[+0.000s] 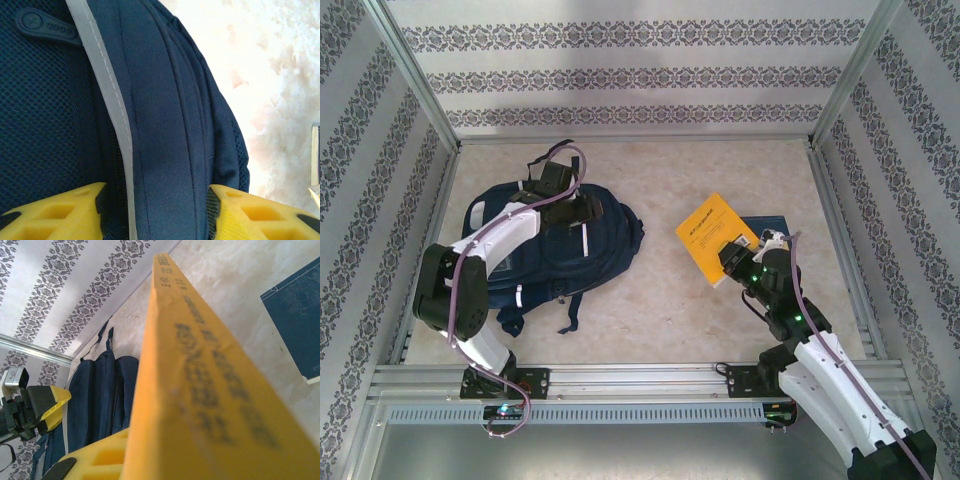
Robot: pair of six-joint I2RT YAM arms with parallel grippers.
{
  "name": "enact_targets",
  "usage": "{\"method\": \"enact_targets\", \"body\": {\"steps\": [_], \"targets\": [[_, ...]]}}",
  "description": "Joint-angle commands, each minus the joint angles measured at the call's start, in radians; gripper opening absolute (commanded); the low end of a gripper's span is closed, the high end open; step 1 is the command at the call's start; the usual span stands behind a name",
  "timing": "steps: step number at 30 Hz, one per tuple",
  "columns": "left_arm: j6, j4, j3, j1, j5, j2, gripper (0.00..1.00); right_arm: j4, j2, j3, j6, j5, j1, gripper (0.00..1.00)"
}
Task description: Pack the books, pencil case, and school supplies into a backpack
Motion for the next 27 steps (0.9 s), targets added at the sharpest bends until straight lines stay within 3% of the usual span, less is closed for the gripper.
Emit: {"method": "enact_targets", "body": {"steps": [1, 10, 15, 27], "targets": [[0.011, 0.016, 0.013, 0.009, 0.043, 0.022, 0.51, 0.096, -0.006, 0.017, -0.002, -0.052, -0.007, 0.00], [0.049, 0.050, 0.048, 0.009, 0.100, 0.122, 0.32, 0.104, -0.011, 0.002, 0.009, -0.066, -0.013, 0.00], [0.101, -0.035, 0.118, 0.008, 0.125, 0.151, 0.01, 0.080, -0.027, 0.013, -0.004, -0.063, -0.012, 0.00], [0.240, -0.290, 0.317, -0.091, 0.158, 0.027, 0.00, 0.007, -0.018, 0.070, -0.084, -0.103, -0.026, 0.00]]}}
